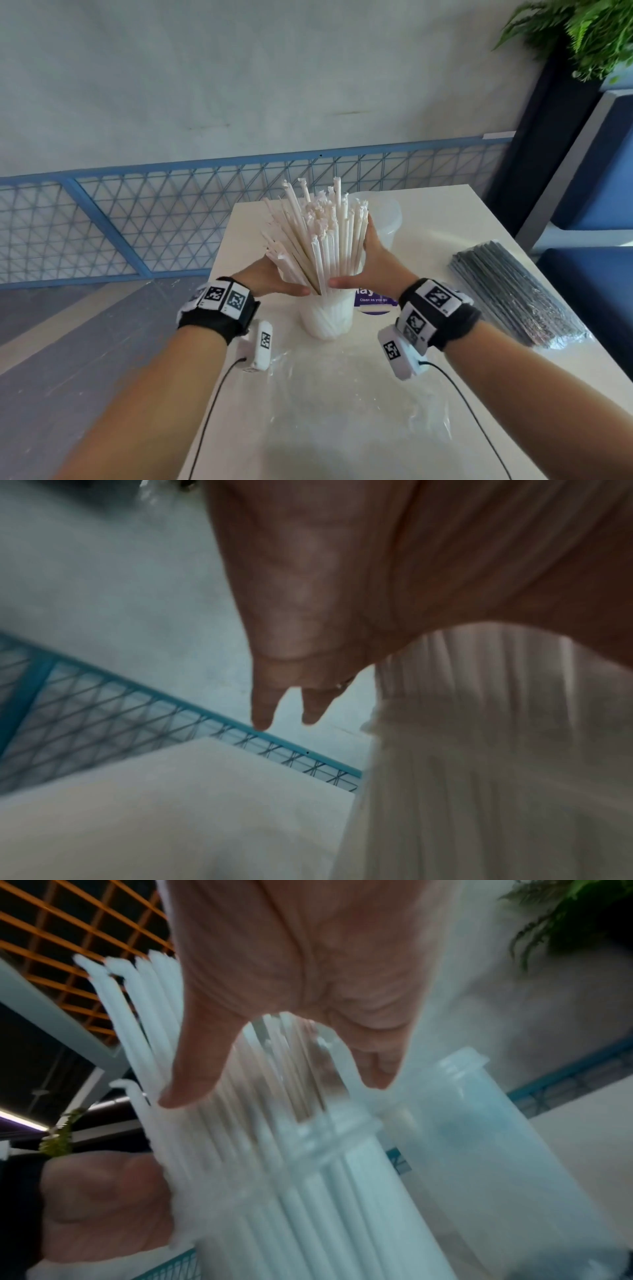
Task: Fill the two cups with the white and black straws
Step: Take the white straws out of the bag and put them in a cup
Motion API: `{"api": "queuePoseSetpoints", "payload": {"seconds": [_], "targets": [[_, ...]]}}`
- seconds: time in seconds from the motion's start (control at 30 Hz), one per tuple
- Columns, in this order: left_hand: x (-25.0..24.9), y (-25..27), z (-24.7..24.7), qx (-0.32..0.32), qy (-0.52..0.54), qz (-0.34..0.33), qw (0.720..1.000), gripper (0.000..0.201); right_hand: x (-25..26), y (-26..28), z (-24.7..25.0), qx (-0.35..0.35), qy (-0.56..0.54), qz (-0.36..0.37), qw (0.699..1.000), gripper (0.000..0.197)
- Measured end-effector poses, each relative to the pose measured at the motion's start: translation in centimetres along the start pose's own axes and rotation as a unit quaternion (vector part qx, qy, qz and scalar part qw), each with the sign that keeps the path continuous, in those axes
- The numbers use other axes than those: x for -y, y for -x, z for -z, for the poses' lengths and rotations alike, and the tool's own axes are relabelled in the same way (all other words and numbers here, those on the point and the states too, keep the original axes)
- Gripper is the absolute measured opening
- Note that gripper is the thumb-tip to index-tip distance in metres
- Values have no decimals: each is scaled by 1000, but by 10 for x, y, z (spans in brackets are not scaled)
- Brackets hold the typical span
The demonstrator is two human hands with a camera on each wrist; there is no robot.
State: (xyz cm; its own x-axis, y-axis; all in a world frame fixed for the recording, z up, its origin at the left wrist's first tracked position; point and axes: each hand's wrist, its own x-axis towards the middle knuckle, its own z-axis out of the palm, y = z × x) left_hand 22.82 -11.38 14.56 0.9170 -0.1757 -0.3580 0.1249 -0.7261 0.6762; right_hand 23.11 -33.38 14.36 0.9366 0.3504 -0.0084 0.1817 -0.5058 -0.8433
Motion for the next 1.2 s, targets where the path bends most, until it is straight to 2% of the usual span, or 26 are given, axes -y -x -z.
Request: {"api": "queuePoseSetpoints", "payload": {"seconds": [0.07,0.13,0.23,0.27,0.37,0.53,0.6,0.67,0.73,0.83,0.9,0.97,1.03,1.13,1.2], "targets": [[3,-4,-7,-23,69,-30,997,78,-2,-7,-12,-18,-44,12,999,143],[8,-8,-10,-42,91,-38,994,75,-4,-11,-20,-37,-67,21,997,147],[5,-9,-16,-57,99,-45,992,59,-8,-15,-28,-57,-87,46,994,143],[2,-11,-17,-67,88,-64,992,61,-8,-17,-32,-64,-90,56,992,141],[-15,-14,-23,-88,41,-121,988,90,-5,-21,-44,-91,-114,66,987,131],[-31,-15,-21,-152,193,-168,955,95,6,-26,-36,-142,-154,69,975,76],[-33,-13,-18,-165,226,-181,943,93,9,-25,-28,-148,-164,95,971,71],[-36,-10,-17,-178,224,-191,939,88,12,-23,-23,-156,-163,121,967,74],[-39,-5,-16,-200,197,-204,938,97,14,-20,-20,-162,-154,136,965,85],[-36,-1,-14,-217,167,-269,923,122,15,-15,-18,-186,-122,188,956,93],[-40,6,-10,-225,114,-315,915,123,18,-11,-17,-206,-69,243,946,80],[-48,10,-7,-235,8,-344,909,112,19,-12,-18,-201,-12,267,942,60],[-47,9,-8,-222,-89,-319,917,108,14,-15,-24,-173,49,245,953,50],[-35,1,-14,-148,-202,-236,939,104,1,-16,-34,-127,109,215,962,54],[-30,1,-16,-122,-204,-230,944,112,-2,-16,-31,-124,87,216,964,56]]}}
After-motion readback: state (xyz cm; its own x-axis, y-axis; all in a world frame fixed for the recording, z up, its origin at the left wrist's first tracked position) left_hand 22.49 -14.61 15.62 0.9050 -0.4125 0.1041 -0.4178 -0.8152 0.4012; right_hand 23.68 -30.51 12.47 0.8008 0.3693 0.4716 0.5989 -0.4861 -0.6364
